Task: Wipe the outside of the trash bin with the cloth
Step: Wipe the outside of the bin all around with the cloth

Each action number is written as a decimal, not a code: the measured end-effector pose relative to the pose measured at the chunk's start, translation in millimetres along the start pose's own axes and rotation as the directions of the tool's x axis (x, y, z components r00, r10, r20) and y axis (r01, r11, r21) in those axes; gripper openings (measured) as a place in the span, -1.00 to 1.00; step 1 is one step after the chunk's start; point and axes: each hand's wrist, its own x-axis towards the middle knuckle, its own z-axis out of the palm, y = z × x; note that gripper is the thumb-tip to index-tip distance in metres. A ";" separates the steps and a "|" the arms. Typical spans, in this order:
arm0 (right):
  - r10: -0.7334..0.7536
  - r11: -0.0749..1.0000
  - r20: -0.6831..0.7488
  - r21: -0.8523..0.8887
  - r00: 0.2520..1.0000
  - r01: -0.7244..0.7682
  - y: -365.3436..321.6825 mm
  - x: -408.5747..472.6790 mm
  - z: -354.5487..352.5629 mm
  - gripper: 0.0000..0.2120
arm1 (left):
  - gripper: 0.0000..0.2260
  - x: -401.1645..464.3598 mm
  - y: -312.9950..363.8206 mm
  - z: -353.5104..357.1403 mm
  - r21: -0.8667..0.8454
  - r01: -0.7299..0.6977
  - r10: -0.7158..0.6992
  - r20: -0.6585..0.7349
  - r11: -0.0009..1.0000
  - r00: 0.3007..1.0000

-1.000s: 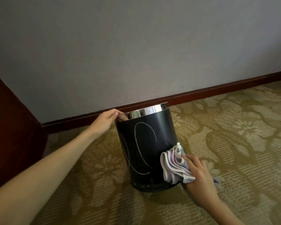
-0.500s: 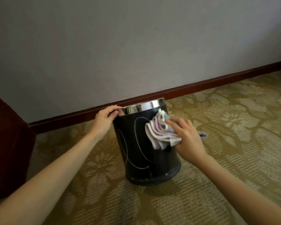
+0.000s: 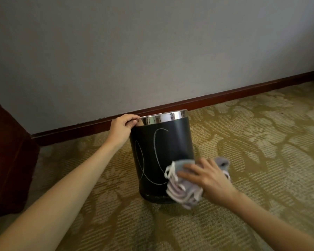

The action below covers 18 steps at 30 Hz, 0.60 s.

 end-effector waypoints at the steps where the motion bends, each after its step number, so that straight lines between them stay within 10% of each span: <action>1: 0.036 0.999 -0.052 0.005 0.998 -0.035 5.8 16.4 -9.1 -0.31 | -0.78 0.1 1.7 1.3 0.004 -0.005 0.005 0.002 1.000 1.000; 6: 0.201 0.978 -0.219 -0.006 0.955 -0.207 20.7 79.9 -38.3 -0.36 | -0.78 -1.1 11.0 8.3 0.014 -0.018 0.018 0.005 1.000 1.000; 13: -0.272 0.958 0.070 -0.077 0.960 0.277 -13.6 2.3 8.9 -0.57 | -0.77 4.7 5.2 -3.0 0.046 0.069 -0.068 -0.015 0.997 0.998; 18: -0.190 0.980 0.044 -0.044 0.981 0.192 4.7 35.8 -16.3 -0.45 | -0.78 6.9 11.7 0.5 0.056 0.067 -0.068 0.008 0.996 0.998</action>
